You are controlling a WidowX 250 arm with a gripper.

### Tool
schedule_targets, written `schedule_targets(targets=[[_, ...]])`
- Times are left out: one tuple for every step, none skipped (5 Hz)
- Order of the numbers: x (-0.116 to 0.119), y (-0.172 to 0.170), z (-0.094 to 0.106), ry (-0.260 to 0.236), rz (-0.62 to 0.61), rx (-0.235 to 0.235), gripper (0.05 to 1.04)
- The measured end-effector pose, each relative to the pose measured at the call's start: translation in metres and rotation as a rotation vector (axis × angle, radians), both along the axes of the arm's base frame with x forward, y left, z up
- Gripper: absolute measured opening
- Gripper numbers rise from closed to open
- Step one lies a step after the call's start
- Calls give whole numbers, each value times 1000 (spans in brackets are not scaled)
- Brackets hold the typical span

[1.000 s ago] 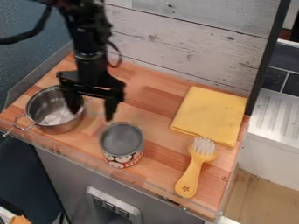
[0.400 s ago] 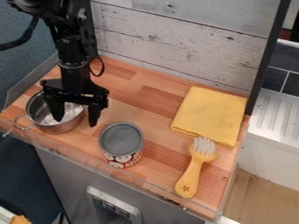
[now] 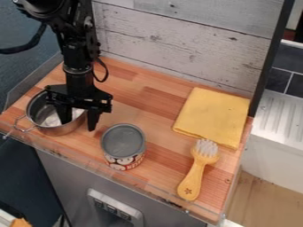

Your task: Put the silver pot to the upper left side of the table

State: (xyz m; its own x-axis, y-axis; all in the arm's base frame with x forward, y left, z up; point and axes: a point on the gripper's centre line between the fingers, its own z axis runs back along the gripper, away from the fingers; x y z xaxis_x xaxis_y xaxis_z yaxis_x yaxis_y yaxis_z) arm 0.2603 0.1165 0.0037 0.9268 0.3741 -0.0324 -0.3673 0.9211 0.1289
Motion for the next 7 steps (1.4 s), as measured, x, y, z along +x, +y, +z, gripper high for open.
schedule_targets(targets=[[2, -4, 0, 0, -19, -5, 357], [6, -10, 1, -4, -33, -3, 152], [6, -11, 2, 5, -50, -5, 81], [13, -9, 14, 3, -73, 17, 74], [34, -6, 35, -32, -101, 53, 67], [69, 3, 68, -111, -124, 97, 67], [94, 5, 53, -95, -144, 65, 67]])
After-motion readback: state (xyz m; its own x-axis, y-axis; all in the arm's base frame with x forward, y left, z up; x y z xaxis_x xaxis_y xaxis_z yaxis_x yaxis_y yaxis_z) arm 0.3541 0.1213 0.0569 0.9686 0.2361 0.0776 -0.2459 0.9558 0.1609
